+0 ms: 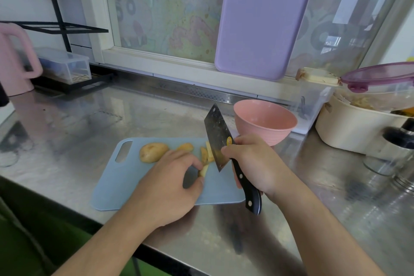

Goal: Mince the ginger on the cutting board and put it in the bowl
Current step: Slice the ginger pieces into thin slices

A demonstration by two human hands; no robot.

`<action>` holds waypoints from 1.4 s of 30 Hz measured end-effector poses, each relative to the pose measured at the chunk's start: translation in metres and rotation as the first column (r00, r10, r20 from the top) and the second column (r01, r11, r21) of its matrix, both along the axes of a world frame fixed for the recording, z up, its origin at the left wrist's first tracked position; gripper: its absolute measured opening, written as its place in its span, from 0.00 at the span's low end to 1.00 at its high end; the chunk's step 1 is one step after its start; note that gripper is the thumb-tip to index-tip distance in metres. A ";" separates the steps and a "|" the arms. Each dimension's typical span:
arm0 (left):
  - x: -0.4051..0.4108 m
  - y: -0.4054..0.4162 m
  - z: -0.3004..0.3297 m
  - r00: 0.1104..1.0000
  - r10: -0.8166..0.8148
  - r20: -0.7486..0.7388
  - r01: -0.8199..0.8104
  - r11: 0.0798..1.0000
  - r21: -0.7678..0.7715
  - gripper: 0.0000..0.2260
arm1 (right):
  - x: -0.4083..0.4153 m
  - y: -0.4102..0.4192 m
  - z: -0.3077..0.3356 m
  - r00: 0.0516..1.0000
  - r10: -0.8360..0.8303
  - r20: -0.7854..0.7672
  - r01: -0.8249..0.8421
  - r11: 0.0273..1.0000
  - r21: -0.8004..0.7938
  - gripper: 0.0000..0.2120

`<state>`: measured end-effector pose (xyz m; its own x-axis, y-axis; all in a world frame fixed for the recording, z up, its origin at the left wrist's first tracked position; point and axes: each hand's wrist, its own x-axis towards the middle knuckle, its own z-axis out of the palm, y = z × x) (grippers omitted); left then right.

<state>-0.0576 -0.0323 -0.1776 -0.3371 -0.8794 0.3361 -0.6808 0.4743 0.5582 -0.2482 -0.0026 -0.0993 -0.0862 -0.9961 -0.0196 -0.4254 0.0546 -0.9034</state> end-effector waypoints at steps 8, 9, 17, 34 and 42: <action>-0.001 0.003 0.002 0.996 -0.086 0.026 0.087 0.995 -0.040 0.08 | -0.001 -0.001 -0.002 1.000 -0.006 0.009 0.006 1.000 0.004 0.14; -0.001 0.003 0.002 0.996 -0.085 0.017 0.086 0.996 -0.040 0.08 | -0.001 -0.001 -0.002 1.000 -0.009 0.008 0.009 1.000 0.004 0.14; -0.001 0.008 0.003 0.996 0.060 0.071 -0.048 0.987 -0.151 0.07 | 0.000 0.000 -0.001 1.000 -0.011 0.015 0.011 1.000 0.004 0.16; -0.002 -0.011 -0.007 0.986 0.131 -0.101 -0.142 0.984 -0.109 0.04 | 0.001 0.002 -0.003 0.998 0.055 0.000 -0.055 0.997 0.047 0.12; -0.004 -0.015 -0.008 0.989 0.130 -0.073 -0.136 0.987 -0.082 0.04 | 0.005 0.001 -0.005 0.998 0.058 -0.024 -0.056 0.995 0.077 0.11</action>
<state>-0.0615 -0.0477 -0.1853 -0.1933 -0.8816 0.4306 -0.7035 0.4305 0.5654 -0.2429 -0.0016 -0.1042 -0.0304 -0.9951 -0.0940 -0.4528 0.0976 -0.8863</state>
